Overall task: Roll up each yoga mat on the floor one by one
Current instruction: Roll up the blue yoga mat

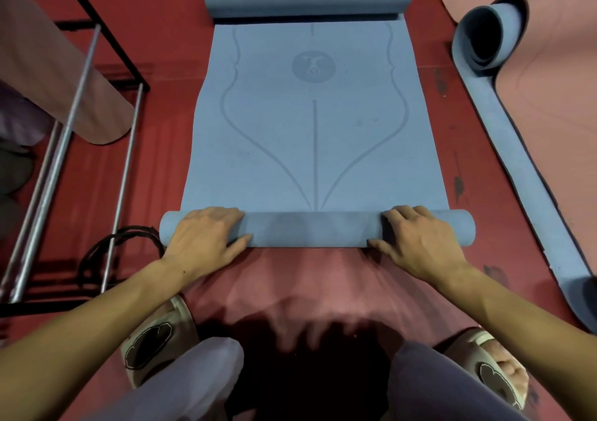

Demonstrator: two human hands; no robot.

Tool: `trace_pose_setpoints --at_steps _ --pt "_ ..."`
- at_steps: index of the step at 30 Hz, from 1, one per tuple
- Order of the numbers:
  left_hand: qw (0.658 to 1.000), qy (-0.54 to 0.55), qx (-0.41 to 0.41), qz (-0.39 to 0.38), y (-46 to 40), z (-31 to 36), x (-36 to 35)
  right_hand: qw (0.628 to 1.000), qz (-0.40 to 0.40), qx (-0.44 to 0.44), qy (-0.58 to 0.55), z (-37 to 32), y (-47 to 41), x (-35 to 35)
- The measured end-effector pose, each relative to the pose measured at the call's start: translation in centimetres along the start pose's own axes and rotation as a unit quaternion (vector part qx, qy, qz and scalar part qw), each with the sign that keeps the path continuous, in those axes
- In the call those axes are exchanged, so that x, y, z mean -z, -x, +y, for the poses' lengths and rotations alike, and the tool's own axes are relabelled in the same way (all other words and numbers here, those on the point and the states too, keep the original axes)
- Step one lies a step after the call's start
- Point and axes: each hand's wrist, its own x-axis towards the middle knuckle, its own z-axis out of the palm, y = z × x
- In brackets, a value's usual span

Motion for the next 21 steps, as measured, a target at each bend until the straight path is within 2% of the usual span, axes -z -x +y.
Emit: trace_pose_setpoints --at_steps 4,9,21 --pt "1.0 -0.01 -0.011 0.004 -0.1 -0.5 -0.6 0.999 -0.039 -0.026 -0.01 -0.1 -0.5 -0.3" --pt "0.999 -0.042 -0.008 0.008 -0.9 -0.6 -0.1 0.999 -0.018 -0.034 0.005 0.1 -0.9 0.1" --pt "1.0 -0.006 0.012 0.027 -1.4 -0.2 0.9 1.0 0.003 -0.021 0.018 -0.2 -0.8 0.5"
